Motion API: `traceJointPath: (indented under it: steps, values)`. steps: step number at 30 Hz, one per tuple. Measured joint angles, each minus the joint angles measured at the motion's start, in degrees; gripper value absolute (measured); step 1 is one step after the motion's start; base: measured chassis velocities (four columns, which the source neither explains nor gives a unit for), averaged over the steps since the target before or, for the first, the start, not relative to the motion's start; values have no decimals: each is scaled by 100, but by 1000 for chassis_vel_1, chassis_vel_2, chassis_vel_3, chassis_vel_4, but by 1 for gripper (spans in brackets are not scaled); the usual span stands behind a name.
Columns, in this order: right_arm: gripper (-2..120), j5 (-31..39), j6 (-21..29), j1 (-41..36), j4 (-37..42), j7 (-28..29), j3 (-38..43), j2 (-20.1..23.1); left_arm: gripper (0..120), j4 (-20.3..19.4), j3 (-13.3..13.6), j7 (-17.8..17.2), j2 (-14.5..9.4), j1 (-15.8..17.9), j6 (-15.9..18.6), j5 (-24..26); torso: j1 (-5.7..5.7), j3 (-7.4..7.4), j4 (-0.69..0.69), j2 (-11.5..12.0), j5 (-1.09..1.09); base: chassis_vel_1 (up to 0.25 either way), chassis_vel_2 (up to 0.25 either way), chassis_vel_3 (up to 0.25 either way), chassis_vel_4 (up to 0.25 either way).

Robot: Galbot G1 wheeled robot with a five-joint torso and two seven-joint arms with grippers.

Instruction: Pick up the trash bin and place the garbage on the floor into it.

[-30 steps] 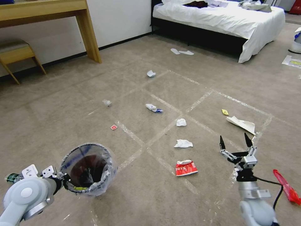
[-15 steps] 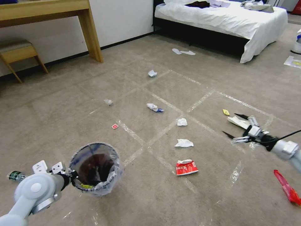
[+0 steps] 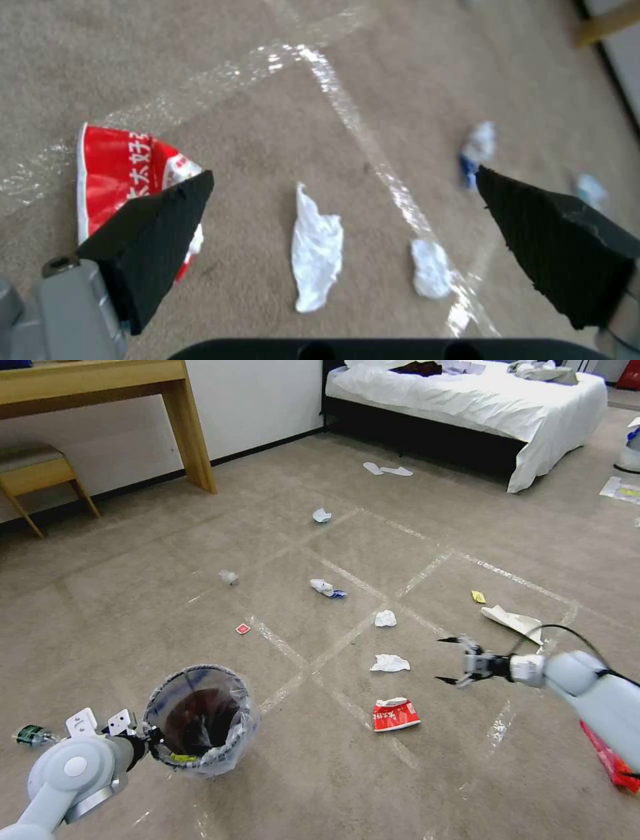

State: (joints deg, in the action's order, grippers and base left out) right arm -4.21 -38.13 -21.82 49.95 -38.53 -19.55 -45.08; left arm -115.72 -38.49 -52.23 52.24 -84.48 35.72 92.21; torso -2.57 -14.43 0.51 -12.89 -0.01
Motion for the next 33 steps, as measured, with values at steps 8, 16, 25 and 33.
traceJointPath:
  steps: [8,16,25,33]
  values:
    - [100,-718,-108,582,-1081,-205,-262,-787,0,16,-98,65,132,-109,-36,-130,0,0,2,0,0,0,0,0,0]
    - [100,-1409,-265,966,-2073,-398,-293,-1483,0,-27,-98,60,203,-173,-76,-229,0,1,0,0,1,0,0,0,0]
    - [100,-1906,-201,958,-2830,-329,-442,-2290,0,64,-76,104,235,-204,-103,-338,0,1,-2,0,2,0,0,0,0]
    - [100,-1763,199,689,-3311,338,-733,-2335,0,104,-102,172,240,-182,-126,-375,0,1,2,0,4,0,0,0,0]
